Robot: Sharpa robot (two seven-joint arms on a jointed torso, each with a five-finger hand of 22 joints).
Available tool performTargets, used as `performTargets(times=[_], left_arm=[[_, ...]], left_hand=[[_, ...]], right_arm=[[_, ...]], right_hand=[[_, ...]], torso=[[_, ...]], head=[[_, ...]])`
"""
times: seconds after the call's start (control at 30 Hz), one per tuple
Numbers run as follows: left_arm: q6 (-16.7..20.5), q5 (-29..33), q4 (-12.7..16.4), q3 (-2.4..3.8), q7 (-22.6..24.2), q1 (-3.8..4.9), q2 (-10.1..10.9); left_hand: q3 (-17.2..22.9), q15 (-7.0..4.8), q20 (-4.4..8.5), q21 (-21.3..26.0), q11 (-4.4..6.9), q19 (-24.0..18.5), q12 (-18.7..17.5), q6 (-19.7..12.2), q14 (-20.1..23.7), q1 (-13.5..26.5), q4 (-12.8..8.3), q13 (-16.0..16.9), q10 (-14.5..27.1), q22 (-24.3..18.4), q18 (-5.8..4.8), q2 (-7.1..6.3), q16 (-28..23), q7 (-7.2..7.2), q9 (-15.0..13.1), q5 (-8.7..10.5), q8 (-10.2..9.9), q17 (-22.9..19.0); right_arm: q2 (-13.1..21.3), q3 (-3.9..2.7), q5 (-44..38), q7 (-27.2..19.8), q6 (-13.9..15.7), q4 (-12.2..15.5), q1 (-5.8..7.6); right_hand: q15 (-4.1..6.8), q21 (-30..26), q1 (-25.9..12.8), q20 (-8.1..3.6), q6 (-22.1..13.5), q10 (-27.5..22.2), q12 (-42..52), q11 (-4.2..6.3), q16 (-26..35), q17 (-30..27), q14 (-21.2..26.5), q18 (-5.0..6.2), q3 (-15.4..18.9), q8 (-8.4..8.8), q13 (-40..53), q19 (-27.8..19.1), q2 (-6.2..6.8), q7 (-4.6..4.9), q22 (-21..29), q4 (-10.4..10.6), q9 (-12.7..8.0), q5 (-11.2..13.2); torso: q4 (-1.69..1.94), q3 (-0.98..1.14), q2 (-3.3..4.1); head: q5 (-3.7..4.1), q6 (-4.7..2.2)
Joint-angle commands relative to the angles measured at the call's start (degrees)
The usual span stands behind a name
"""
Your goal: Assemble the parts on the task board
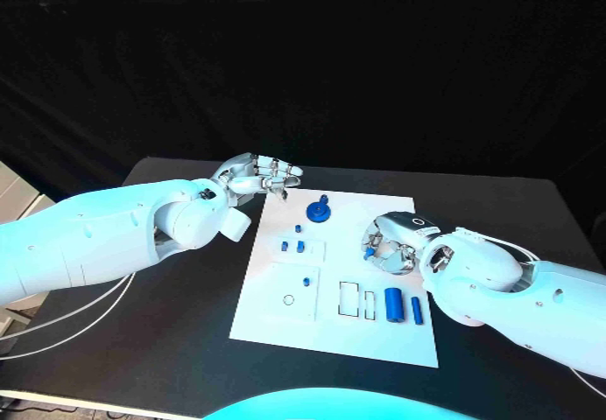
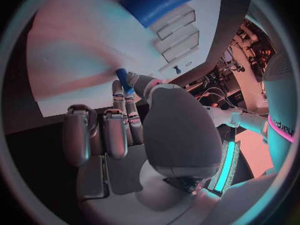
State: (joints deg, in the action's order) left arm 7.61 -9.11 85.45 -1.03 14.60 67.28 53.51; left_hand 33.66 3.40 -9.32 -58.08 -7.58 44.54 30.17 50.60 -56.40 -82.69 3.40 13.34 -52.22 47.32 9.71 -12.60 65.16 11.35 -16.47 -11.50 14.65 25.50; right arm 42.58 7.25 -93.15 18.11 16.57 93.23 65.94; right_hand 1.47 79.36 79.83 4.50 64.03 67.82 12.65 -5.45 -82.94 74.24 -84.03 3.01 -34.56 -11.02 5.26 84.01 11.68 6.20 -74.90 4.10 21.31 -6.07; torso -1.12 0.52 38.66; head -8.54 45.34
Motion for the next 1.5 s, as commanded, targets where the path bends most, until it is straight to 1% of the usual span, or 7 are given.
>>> performTargets(times=[0.03,0.23,0.53,0.73,0.9,1.13,1.5], left_arm=[[-0.9,0.1,0.0,0.04,0.2,0.06,-0.1],[-0.9,0.1,-0.3,0.04,0.2,0.06,-0.1],[-0.9,0.1,-0.7,0.03,0.3,0.05,-0.3],[-0.8,0.2,-1.0,0.02,0.5,0.03,-0.5],[-0.8,0.2,-1.4,-0.02,0.5,0.01,-0.8],[-0.8,0.5,-1.9,-0.15,0.7,-0.01,-1.3],[-0.9,0.5,-2.0,-0.21,0.7,-0.01,-1.7]], left_hand=[[-0.3,0.19,-0.07,0.4,-0.03,0.4,0.2,-0.2,0.3,0.6,0.1,0.0,0.4,-0.1,0.8,-0.04,-0.1,-0.02,0.1,-0.23,0.4,-0.1],[-0.4,0.18,-0.07,0.5,-0.01,0.4,0.3,-0.2,0.3,0.6,0.2,0.0,0.5,-0.1,0.8,0.02,-0.1,-0.04,0.1,-0.22,0.4,-0.1],[-0.3,0.17,-0.07,0.5,0.0,0.4,0.3,-0.2,0.3,0.5,0.1,0.0,0.5,-0.1,0.81,0.01,-0.1,-0.05,0.1,-0.22,0.4,-0.1],[-0.3,0.17,-0.07,0.5,0.0,0.4,0.3,-0.2,0.3,0.5,0.1,0.0,0.5,-0.1,0.81,0.01,-0.1,-0.05,0.1,-0.22,0.4,-0.1],[-0.3,0.17,-0.07,0.5,0.0,0.4,0.3,-0.2,0.3,0.5,0.1,0.0,0.5,-0.1,0.81,0.01,-0.1,-0.05,0.1,-0.22,0.4,-0.1],[-0.3,0.17,-0.07,0.5,0.0,0.4,0.3,-0.2,0.3,0.5,0.1,0.0,0.5,-0.1,0.81,0.01,-0.1,-0.05,0.1,-0.22,0.4,-0.1],[-0.4,0.15,-0.06,0.6,0.01,0.4,0.4,-0.3,0.3,0.5,0.1,-0.1,0.6,-0.2,0.82,0.01,-0.1,-0.06,0.1,-0.23,0.5,-0.2]], right_arm=[[0.0,0.07,-0.7,0.4,2.7,0.3,-0.16],[0.9,-0.07,1.8,1.0,5.0,1.4,-0.07],[2.9,-0.72,8.9,0.7,5.6,5.5,1.59],[1.3,-0.87,11.0,-0.1,5.9,8.0,1.93],[-1.9,-0.76,9.8,-1.3,6.3,8.5,0.87],[-7.6,-0.41,7.0,-3.4,7.3,8.0,-1.99],[-12.3,0.32,5.3,-4.8,6.4,5.4,-4.76]], right_hand=[[0.66,1.1,0.1,-0.67,1.1,4.2,0.4,3.35,0.1,-0.2,-2.8,-1.22,-0.1,-1.07,1.7,3.8,-1.42,-0.25,-11.9,-0.6,1.1,0.2],[0.81,1.8,-0.2,-0.86,1.2,4.7,0.3,3.51,0.1,0.0,-2.8,-1.36,-0.2,-1.52,2.0,4.0,-1.47,-0.36,-12.2,-0.9,1.7,0.2],[0.89,2.3,-0.4,-0.96,1.2,5.0,0.2,3.59,0.1,-0.1,-2.8,-1.44,-0.3,-1.82,2.3,4.1,-1.43,-0.4,-12.4,-1.1,2.2,0.0],[0.91,2.2,-0.4,-1.0,1.1,5.1,0.1,3.59,0.1,-0.1,-2.8,-1.44,-0.3,-1.93,2.3,4.1,-1.41,-0.38,-12.4,-1.3,2.4,-0.2],[0.92,2.3,-0.4,-1.02,1.0,5.1,-0.1,3.58,0.1,-0.2,-2.8,-1.44,-0.4,-2.0,2.4,4.1,-1.4,-0.35,-12.4,-1.4,2.5,-0.4],[0.93,2.1,-0.4,-1.05,0.9,5.1,-0.2,3.58,0.2,-0.2,-2.8,-1.41,-0.5,-2.1,2.6,4.0,-1.32,-0.3,-12.4,-1.8,2.8,-0.6],[0.92,2.1,-0.3,-1.06,0.8,5.2,-0.3,3.55,0.2,-0.2,-2.8,-1.41,-0.6,-2.14,2.6,4.0,-1.35,-0.25,-12.4,-1.9,2.9,-0.7]], torso=[[0.01,0.01,0.0],[0.0,-0.02,-0.07],[-0.01,-0.08,-0.15],[-0.05,0.01,-0.06],[-0.04,-0.03,-0.14],[0.13,-0.04,-0.07],[0.08,-0.1,0.07]], head=[[0.1,0.02],[0.21,0.06],[0.05,-0.09],[-0.4,-0.09],[-0.8,-0.08],[-1.15,-0.04],[-2.07,0.34]])
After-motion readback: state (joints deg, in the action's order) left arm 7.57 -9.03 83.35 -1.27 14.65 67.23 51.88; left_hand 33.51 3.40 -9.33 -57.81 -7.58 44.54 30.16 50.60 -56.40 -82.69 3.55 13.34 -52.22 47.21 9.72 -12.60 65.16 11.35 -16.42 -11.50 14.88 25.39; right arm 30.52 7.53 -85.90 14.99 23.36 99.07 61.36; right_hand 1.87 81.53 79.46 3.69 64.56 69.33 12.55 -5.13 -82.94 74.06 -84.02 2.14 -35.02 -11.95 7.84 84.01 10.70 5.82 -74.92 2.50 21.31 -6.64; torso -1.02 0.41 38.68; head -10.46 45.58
